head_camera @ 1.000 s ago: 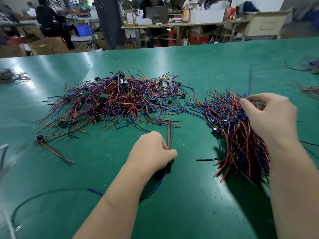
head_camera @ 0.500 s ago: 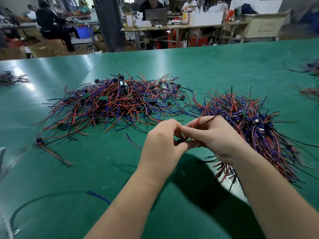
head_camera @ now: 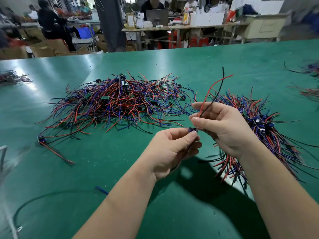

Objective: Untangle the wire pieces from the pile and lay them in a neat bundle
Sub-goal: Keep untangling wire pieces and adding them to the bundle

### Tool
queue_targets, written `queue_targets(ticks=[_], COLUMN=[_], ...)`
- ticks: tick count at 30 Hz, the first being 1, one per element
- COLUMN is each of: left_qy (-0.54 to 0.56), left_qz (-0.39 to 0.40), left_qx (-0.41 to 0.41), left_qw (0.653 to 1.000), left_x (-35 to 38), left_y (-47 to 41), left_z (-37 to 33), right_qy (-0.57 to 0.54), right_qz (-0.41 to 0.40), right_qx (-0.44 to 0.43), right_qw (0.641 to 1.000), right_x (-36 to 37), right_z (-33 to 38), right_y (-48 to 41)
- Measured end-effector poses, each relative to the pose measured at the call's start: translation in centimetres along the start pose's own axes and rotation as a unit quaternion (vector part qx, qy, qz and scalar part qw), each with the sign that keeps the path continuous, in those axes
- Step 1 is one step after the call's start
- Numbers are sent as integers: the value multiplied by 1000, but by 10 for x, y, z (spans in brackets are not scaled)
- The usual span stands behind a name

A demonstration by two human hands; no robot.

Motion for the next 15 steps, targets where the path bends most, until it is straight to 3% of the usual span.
queue_targets(ticks=[5, 11, 15], left_qy=[-76, -108, -188], left_qz=[-89, -90, -69], left_qx=[68, 71, 68], left_qw=[991, 988, 977], left_x=[-17, -18, -16], left_y=[-2, -2, 0], left_z=[-7, -11, -16], right_qy=[88, 51, -4], right_qz=[-21, -40, -154], right_qx=[66, 61, 37], right_qw=[994, 996, 987], right_x=[-2, -4, -38], right_z=[-19, -18, -3], right_y=[-1, -1, -1])
Point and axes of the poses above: each hand's wrist, its own y-axis away from the middle knuckle, its own x-axis out of the palm, z = x × y, the point moved 9 cm from there along -y, towards the middle knuckle, and after that the axes turned 6 degrees about y, right-handed, at the moved point
